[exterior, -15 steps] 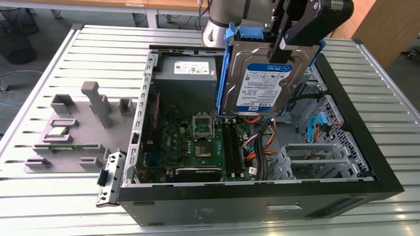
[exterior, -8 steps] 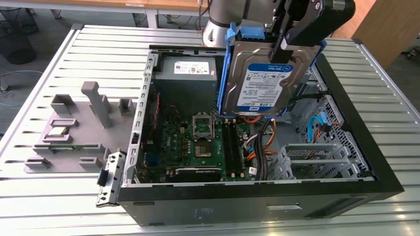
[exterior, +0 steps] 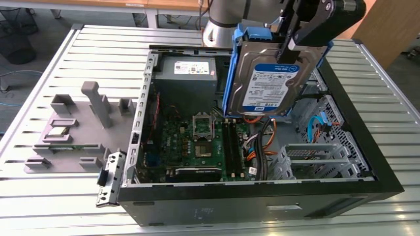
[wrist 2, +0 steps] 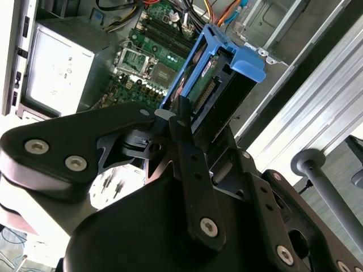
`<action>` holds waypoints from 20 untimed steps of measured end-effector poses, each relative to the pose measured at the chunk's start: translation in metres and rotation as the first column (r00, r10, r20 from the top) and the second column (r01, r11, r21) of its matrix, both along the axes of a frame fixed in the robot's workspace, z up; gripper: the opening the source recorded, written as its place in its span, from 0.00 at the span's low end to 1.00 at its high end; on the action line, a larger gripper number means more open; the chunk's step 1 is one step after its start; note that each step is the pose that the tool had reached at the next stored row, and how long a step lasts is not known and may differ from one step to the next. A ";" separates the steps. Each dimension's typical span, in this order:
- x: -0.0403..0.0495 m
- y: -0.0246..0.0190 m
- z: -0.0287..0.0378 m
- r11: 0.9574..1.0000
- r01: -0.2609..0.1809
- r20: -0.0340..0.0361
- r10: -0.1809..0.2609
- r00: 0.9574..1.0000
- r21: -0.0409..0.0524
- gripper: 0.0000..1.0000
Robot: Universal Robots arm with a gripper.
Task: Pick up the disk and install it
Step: 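Pick up the disk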
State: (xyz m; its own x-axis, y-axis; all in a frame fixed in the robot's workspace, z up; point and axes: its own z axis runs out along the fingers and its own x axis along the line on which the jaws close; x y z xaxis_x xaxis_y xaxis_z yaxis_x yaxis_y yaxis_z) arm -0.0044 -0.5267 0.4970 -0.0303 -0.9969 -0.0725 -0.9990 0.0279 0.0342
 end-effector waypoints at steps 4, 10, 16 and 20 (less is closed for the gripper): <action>0.0051 0.0000 0.0000 1.000 0.000 0.000 0.000 1.000 0.000 0.35; 0.0122 0.0000 0.0000 1.000 0.000 0.000 0.000 1.000 0.000 0.35; 0.0190 0.0000 0.0000 1.000 0.000 0.000 0.000 1.000 0.000 0.35; 0.0198 0.0000 0.0000 1.000 0.000 0.000 0.000 1.000 0.000 0.35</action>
State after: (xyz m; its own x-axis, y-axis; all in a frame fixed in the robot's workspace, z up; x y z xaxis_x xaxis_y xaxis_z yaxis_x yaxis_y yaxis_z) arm 0.0155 -0.5267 0.4970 -0.0304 -0.9969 -0.0725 -0.9990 0.0279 0.0342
